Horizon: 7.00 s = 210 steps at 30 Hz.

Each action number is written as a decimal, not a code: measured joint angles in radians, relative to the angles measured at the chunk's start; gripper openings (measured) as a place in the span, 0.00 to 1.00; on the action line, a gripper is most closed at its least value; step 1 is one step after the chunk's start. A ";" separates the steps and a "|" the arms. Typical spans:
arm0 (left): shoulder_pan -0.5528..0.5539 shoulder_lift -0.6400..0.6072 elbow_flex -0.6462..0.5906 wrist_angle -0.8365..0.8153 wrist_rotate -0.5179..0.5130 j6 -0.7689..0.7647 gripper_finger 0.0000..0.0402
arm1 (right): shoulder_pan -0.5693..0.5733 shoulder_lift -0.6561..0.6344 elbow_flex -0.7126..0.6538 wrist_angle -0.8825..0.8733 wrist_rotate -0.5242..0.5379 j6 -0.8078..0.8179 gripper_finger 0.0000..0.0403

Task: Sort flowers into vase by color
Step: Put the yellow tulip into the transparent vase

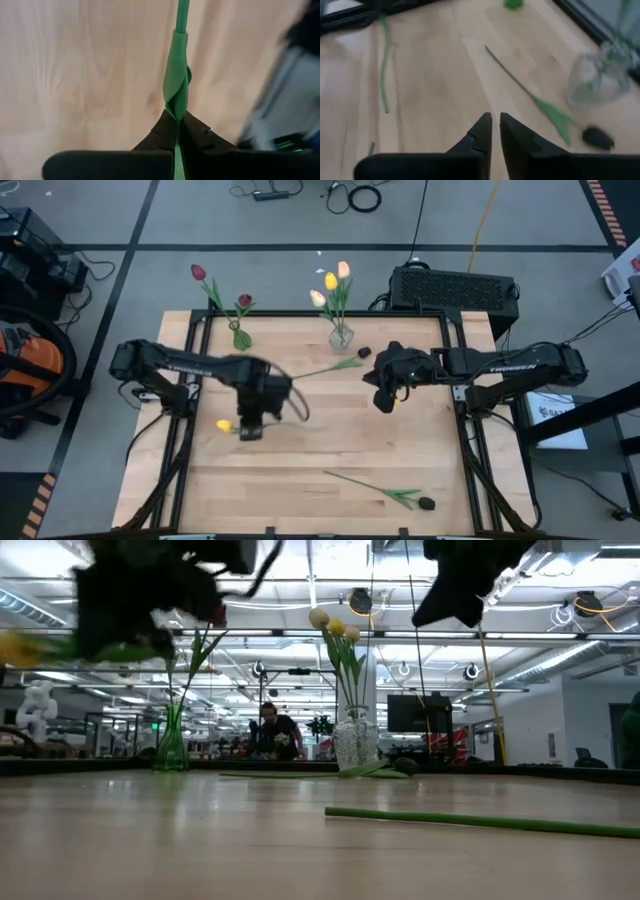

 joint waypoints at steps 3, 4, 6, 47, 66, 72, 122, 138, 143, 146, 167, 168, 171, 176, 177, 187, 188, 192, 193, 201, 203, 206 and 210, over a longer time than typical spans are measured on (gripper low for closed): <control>0.075 0.000 0.084 0.001 0.036 -0.065 0.02 | 0.027 0.019 0.000 0.040 0.000 -0.092 0.12; 0.099 0.000 0.107 0.006 0.037 -0.089 0.02 | 0.036 0.025 -0.001 0.042 0.001 -0.112 0.14; 0.147 -0.001 0.143 0.011 0.036 -0.138 0.02 | 0.053 0.044 -0.001 0.060 0.009 -0.157 0.17; 0.162 0.045 0.168 0.670 0.042 -0.718 0.01 | 0.304 0.372 0.001 0.635 0.655 -1.443 0.42; 0.151 0.045 0.168 0.795 0.080 -0.778 0.02 | 0.303 0.372 0.000 0.757 0.651 -1.575 0.23; 0.151 0.045 0.168 0.796 0.080 -0.778 0.02 | 0.305 0.372 0.000 0.758 0.654 -1.578 0.22; 0.075 -0.258 0.168 0.660 -0.707 -0.432 0.43 | 0.283 0.157 0.000 0.027 0.655 -0.104 0.01; -0.301 -0.394 -0.071 0.445 -1.281 -0.566 0.43 | -0.101 0.105 0.000 0.570 0.221 -0.177 0.01; -0.304 -0.526 -0.338 0.737 -1.210 -0.552 0.38 | -0.196 0.102 0.000 0.580 0.158 -0.178 0.01; -0.275 -0.601 -0.479 0.950 -1.132 -0.462 0.34 | -0.261 0.102 0.000 0.635 0.156 -0.187 0.01; 0.137 -0.809 -0.649 1.179 -0.548 -0.122 0.22 | -0.457 0.312 -0.001 1.084 0.028 -0.249 0.01; 0.137 -0.808 -0.649 1.180 -0.548 -0.122 0.22 | -0.461 0.317 -0.001 1.103 0.030 -0.264 0.01; 0.137 -0.808 -0.649 1.181 -0.548 -0.147 0.22 | -0.474 0.323 -0.001 1.142 0.027 -0.263 0.01; 0.137 -0.808 -0.649 1.188 -0.562 -0.149 0.22 | -0.484 0.324 -0.001 1.106 0.030 -0.275 0.01; 0.137 -0.808 -0.649 1.191 -0.568 -0.149 0.22 | -0.486 0.324 -0.001 1.102 0.029 -0.284 0.01; 0.141 -0.808 -0.649 1.206 -0.587 -0.149 0.22 | -0.485 0.389 -0.001 1.084 0.023 -0.302 0.01; 0.141 -0.808 -0.649 1.206 -0.586 -0.149 0.22 | -0.485 0.397 -0.001 1.094 0.023 -0.310 0.01; 0.141 -0.808 -0.649 1.204 -0.586 -0.149 0.22 | -0.487 0.407 0.000 1.108 0.027 -0.314 0.01; 0.141 -0.808 -0.649 1.204 -0.586 -0.149 0.22 | -0.487 0.409 0.000 1.105 0.028 -0.314 0.01; 0.143 -0.808 -0.649 1.203 -0.600 -0.149 0.22 | -0.486 0.410 0.000 1.006 0.027 -0.318 0.04; 0.151 -0.808 -0.649 1.203 -0.602 -0.148 0.22 | -0.486 0.410 0.000 0.984 0.028 -0.318 0.06; 0.163 -0.808 -0.649 1.203 -0.604 -0.148 0.22 | -0.485 0.410 0.000 0.955 0.028 -0.317 0.09; 0.168 -0.808 -0.649 1.203 -0.604 -0.148 0.22 | -0.485 0.410 0.000 0.946 0.028 -0.309 0.14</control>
